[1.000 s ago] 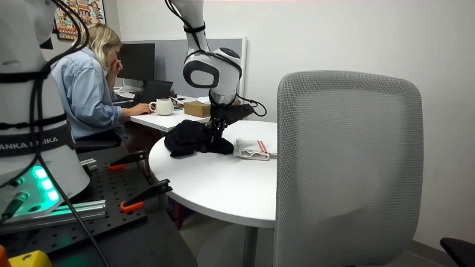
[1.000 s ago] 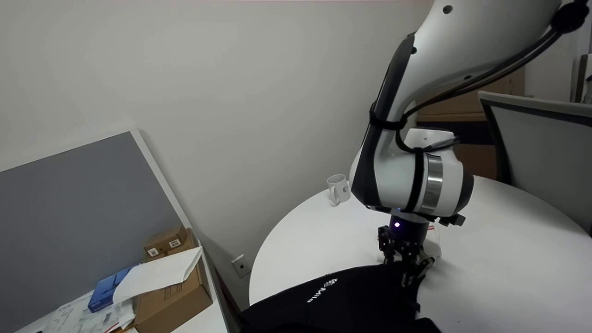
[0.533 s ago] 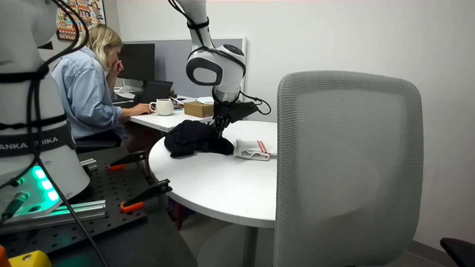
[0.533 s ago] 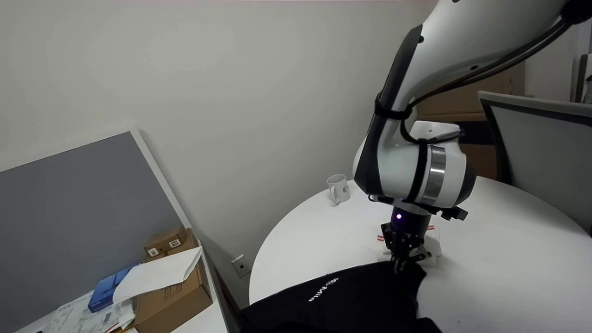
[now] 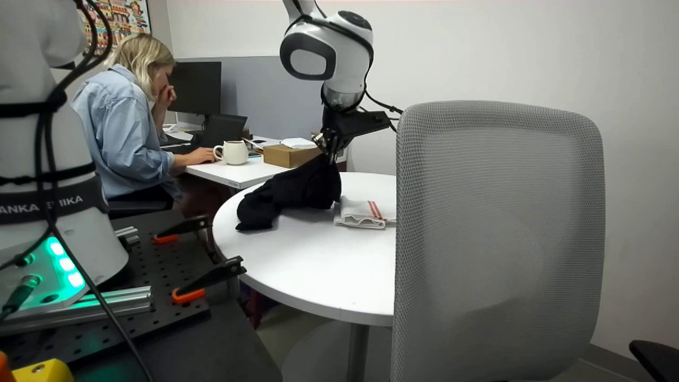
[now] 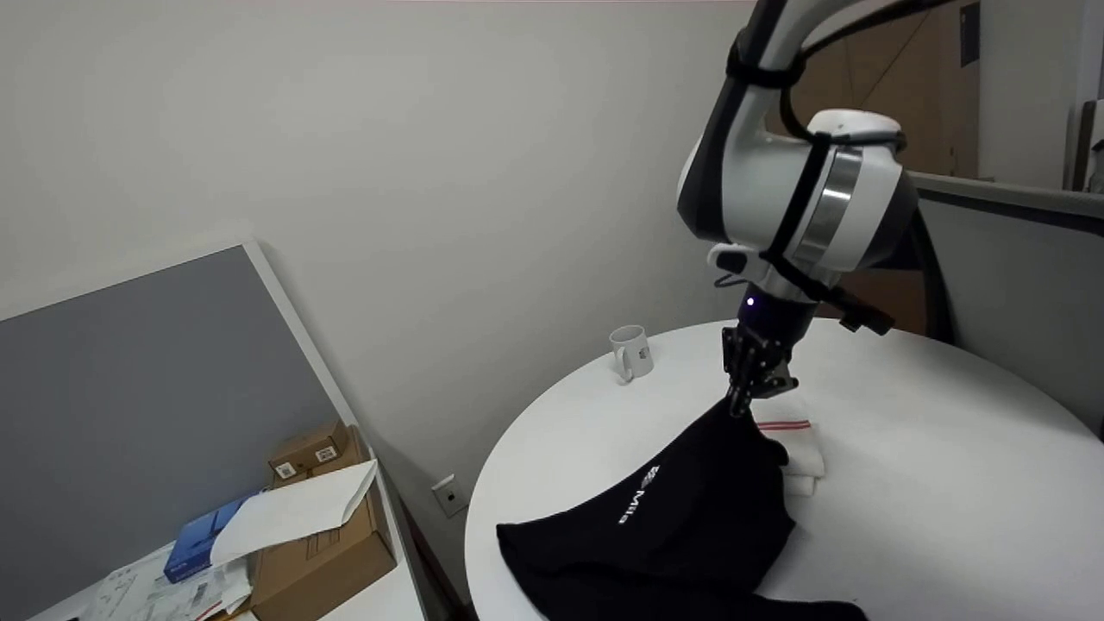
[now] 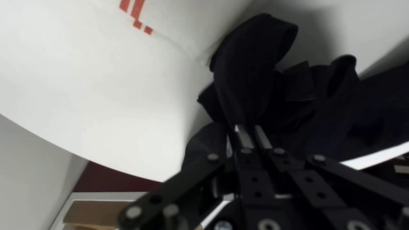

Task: Hang the t-shirt on the backrest

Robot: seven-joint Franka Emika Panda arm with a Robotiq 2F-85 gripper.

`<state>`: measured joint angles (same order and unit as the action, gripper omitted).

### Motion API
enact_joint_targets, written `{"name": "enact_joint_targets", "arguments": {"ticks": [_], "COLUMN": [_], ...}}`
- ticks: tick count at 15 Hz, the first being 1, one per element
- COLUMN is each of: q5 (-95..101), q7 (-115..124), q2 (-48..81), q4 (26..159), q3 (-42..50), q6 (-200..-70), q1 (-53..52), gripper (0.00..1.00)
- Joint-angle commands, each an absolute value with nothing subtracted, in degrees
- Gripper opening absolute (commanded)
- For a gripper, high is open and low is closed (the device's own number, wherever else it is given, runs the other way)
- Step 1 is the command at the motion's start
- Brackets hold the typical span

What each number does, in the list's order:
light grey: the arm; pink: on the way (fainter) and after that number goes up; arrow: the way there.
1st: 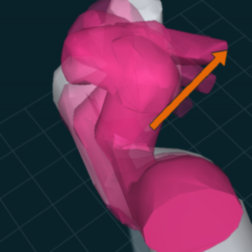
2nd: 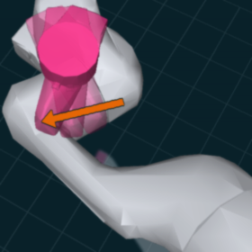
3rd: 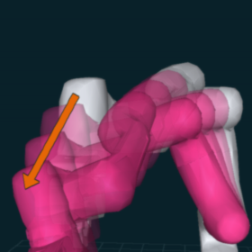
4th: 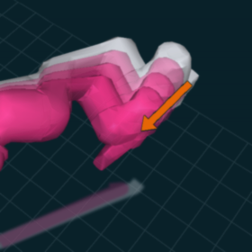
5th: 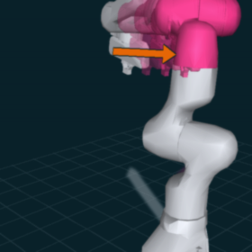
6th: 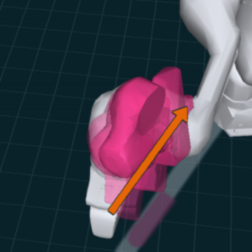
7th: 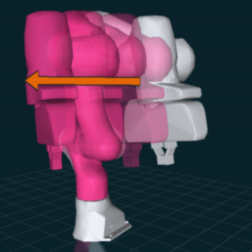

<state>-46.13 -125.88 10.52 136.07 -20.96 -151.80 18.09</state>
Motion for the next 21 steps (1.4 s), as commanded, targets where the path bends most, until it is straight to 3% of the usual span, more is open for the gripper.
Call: {"name": "enact_joint_targets", "arguments": {"ticks": [1,9,21], "q5": [-44.84,-39.41,-34.17], "q7": [-117.90,-102.23,-76.34], "q2": [-2.42,-15.30,-2.91], "q4": [137.66,125.00,85.47], "q3": [-12.90,-2.75,1.53], "q6": [-140.18,-128.70,-133.37], "q1": [11.90,1.95,-0.28], "gripper": [0.01,0.01,0.01]}}
